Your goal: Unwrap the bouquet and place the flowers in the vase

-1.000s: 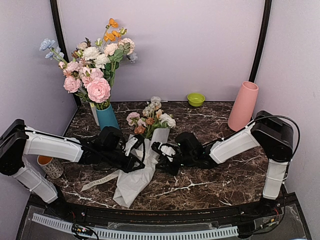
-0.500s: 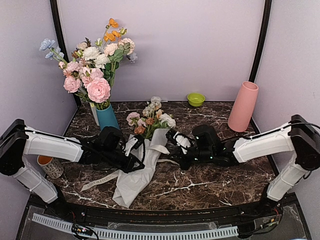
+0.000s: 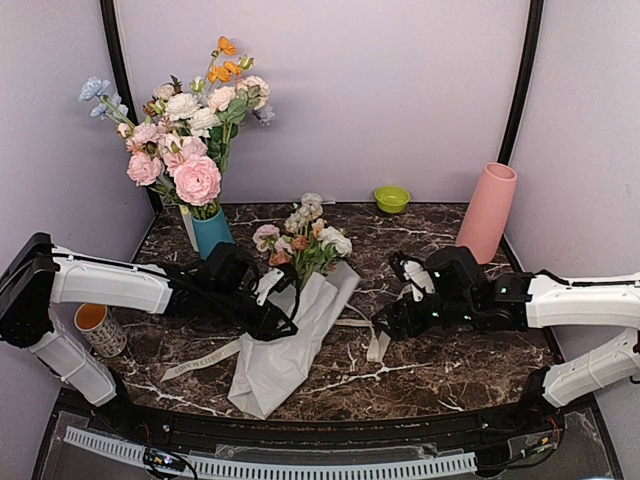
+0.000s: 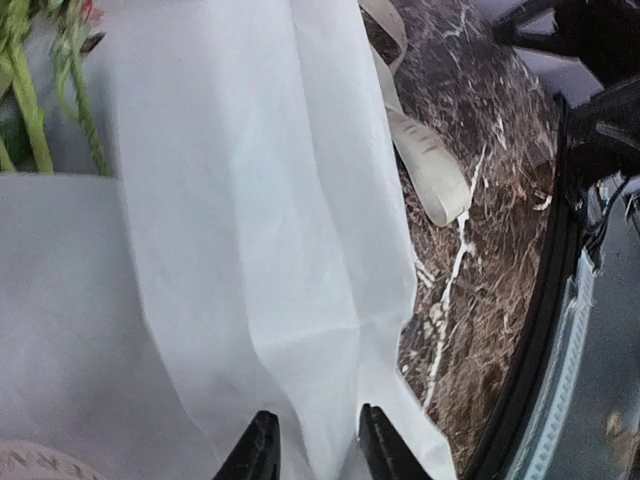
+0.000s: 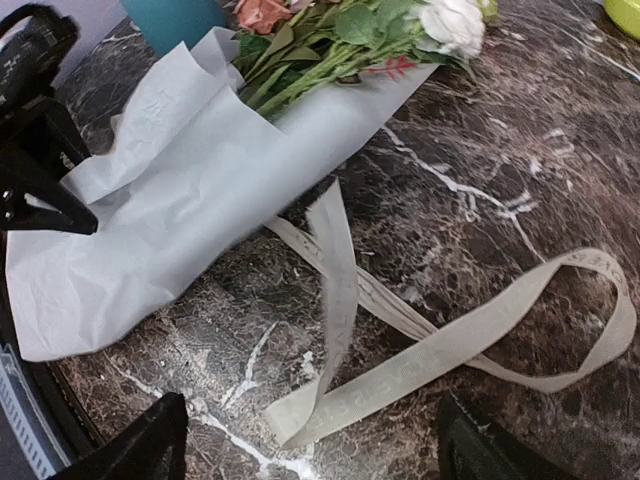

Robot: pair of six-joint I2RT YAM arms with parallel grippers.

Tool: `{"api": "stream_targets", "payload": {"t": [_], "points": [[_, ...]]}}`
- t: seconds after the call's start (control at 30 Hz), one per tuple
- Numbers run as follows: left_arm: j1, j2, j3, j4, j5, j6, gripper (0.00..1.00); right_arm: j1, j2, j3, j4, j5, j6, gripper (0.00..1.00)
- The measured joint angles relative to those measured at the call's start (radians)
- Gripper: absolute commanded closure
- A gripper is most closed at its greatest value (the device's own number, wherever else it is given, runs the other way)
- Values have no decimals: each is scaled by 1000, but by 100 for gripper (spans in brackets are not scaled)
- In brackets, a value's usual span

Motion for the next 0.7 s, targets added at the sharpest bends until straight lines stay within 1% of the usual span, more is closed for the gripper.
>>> {"api": "stream_targets", "payload": {"t": [0.03, 0.07, 0.1, 0.23, 0.33, 0.43, 0.5, 0.6, 0.7], "points": [[-1, 4, 19, -16, 4, 3, 48, 0, -19, -3, -23, 11, 19, 4], [-2, 5, 37, -29, 5, 11, 40, 0, -34, -3, -40, 22, 32, 3], [-3, 5, 54, -42, 7, 16, 37, 0, -51, -3, -54, 37, 43, 3], [-19, 5, 113, -88, 6, 25, 38, 0, -98, 1, -80, 103, 63, 2], [-26, 5, 144, -129, 5, 29, 40, 0, -100, 13, -82, 137, 68, 2], [-29, -5, 158, -167, -4, 29, 39, 0, -100, 29, -82, 173, 84, 2], [-29, -24, 174, -212, -24, 25, 37, 0, -100, 40, -81, 194, 99, 2], [-29, -63, 261, -320, -54, 21, 32, 0, -100, 49, -81, 224, 130, 2], [-29, -113, 382, -404, -88, 21, 33, 0, -100, 53, -81, 245, 163, 2]]}}
